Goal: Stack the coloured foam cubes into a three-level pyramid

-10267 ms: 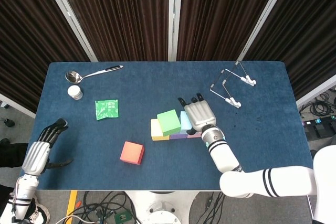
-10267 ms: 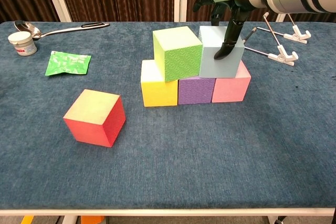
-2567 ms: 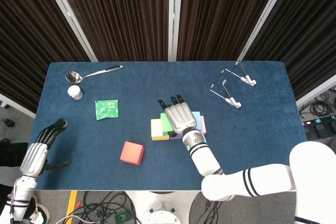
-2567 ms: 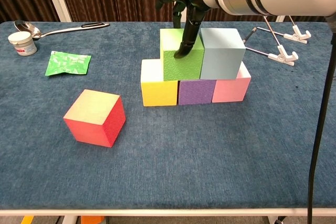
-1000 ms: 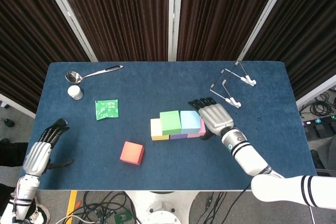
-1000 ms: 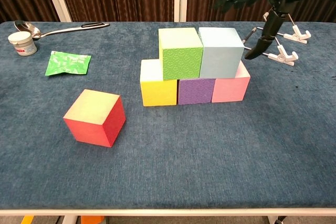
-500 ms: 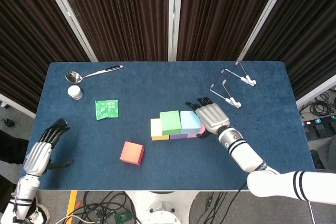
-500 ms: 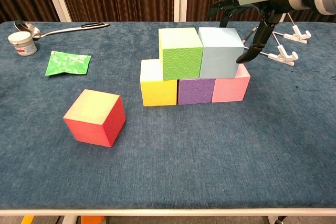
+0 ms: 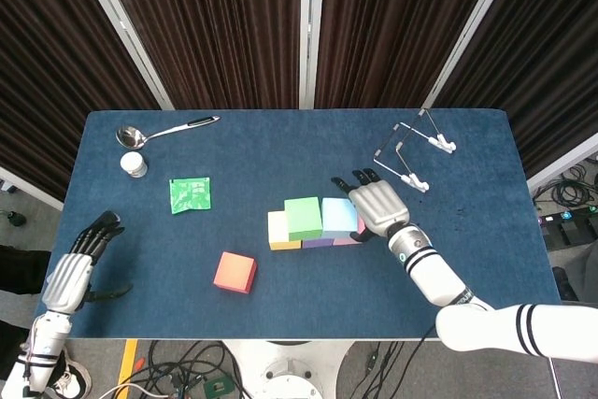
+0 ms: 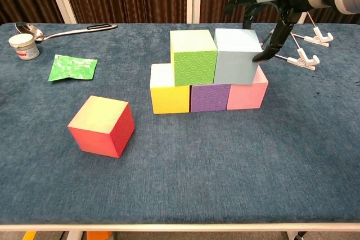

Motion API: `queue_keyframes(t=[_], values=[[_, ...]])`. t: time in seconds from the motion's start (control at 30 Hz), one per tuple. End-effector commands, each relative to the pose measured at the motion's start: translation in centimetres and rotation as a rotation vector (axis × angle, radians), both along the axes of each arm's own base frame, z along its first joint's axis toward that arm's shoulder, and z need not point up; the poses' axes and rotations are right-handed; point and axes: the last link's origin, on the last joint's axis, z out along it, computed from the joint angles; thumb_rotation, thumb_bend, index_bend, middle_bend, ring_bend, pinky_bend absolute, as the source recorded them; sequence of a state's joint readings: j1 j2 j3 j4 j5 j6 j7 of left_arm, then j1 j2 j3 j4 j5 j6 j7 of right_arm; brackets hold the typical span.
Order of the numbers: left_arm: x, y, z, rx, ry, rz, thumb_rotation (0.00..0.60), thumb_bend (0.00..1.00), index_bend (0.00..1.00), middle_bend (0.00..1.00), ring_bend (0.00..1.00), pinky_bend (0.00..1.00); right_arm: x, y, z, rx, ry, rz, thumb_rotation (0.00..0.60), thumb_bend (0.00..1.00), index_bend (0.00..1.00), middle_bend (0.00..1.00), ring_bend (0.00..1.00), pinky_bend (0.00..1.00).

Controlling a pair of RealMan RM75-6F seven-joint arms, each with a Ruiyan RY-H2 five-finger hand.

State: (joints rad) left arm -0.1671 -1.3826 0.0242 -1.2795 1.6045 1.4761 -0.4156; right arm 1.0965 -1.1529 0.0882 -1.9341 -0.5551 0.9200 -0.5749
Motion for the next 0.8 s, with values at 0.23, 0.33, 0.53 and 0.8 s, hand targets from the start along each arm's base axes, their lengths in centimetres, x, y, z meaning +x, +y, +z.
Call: queue_keyframes(t=[0.23,0.33,0.53,0.8], values=[[0.5,0.2,-0.3,-0.005,0.014,0.006,0.6,0.0,0.15,0.09,0.0,0.08,-0.1,-0.9,0.9,0.004,-0.012,0.039,0.6,0.15,0.0,0.41,0.0,0.0],[0.8,0.5,-0.3,0.001,0.016,0.009,0.6,0.0,0.15,0.09,0.0,0.08,-0.4,-1.4,0.6,0.033,0.001,0.045,0.6,0.15,0.0,0.4,0.0,0.0],[1.3,0.7,-0.4,-0.002,0.021,0.008,0.6,0.0,0.15,0.09,0.0,0.08,-0.3,-2.3,0.6,0.066,0.002,0.078,0.6,0.15,0.0,0.41,0.0,0.0],[1.5,0.7,-0.5,-0.008,0.002,0.015,0.6,0.0,0.15,0.09,0.0,0.08,0.0,-2.5,0.9,0.09,0.003,0.109,0.6,0.15,0.0,0.42,0.0,0.0]])
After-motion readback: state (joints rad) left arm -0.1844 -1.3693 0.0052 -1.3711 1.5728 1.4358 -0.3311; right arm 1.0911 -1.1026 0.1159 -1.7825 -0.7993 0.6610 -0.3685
